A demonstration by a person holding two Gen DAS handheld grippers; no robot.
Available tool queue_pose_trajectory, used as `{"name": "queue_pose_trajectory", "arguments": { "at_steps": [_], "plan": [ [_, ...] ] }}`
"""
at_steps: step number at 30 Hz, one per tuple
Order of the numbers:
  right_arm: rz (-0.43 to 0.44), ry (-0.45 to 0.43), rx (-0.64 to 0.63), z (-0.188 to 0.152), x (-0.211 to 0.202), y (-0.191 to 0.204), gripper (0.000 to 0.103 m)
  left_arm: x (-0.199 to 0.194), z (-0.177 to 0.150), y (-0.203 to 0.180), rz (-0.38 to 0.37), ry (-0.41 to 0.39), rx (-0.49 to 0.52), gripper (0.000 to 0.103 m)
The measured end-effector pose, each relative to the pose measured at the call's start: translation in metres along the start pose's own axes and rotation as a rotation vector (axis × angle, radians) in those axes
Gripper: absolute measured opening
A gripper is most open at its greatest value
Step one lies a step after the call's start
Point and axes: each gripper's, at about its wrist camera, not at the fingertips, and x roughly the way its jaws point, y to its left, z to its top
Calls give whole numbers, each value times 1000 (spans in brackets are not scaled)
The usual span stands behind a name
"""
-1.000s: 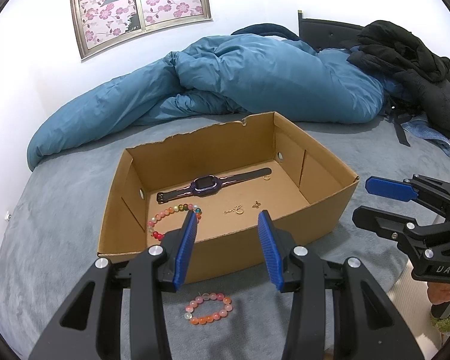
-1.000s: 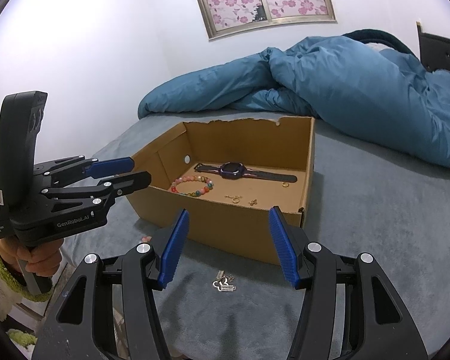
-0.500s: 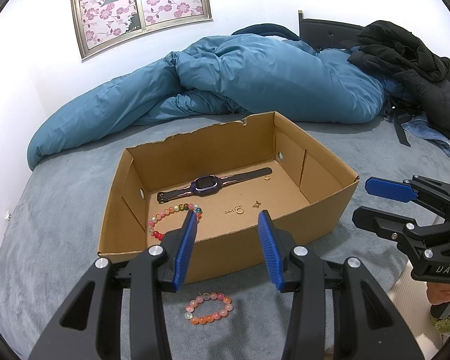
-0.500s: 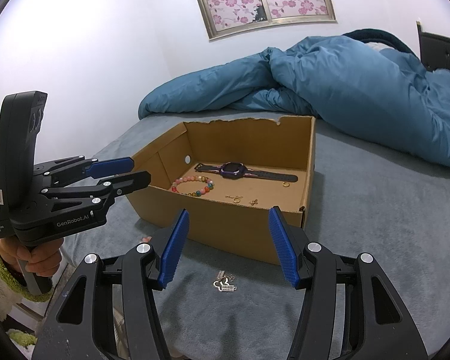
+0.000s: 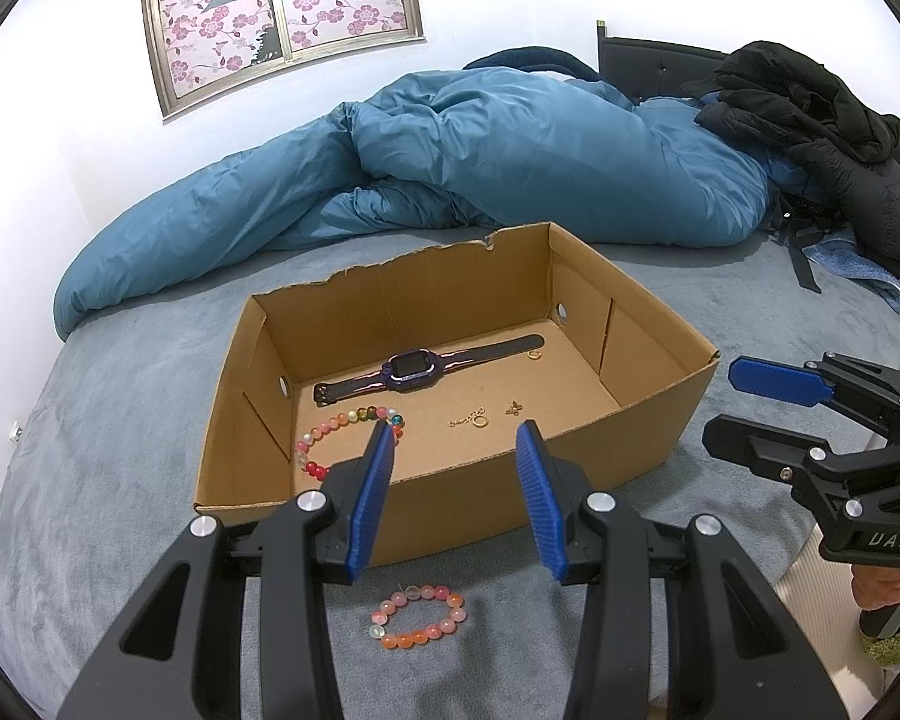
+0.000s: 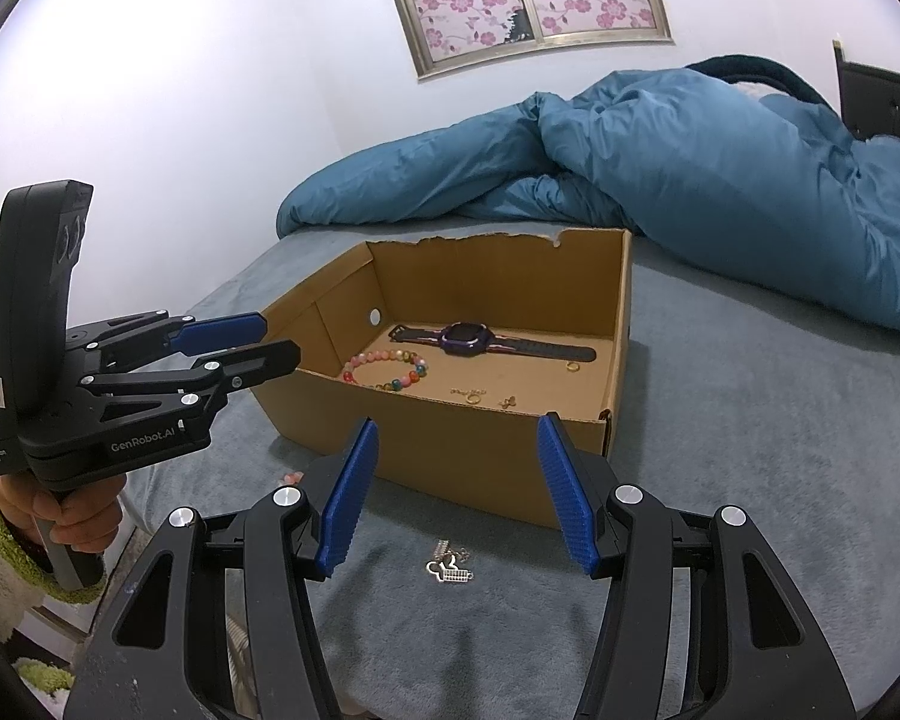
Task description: Organize jewelry
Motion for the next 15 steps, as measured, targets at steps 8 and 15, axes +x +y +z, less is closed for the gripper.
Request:
{"name": "queue_pose_trajectory", "arguments": {
  "at_steps": [8,15],
  "plan": [
    [-24,24,-8,-10,5,-5,55,10,-11,2,-34,18,-9,41],
    [-79,139,-37,-47,13,-34,59,22,-39,-1,-125,80,1,41]
  ]
}}
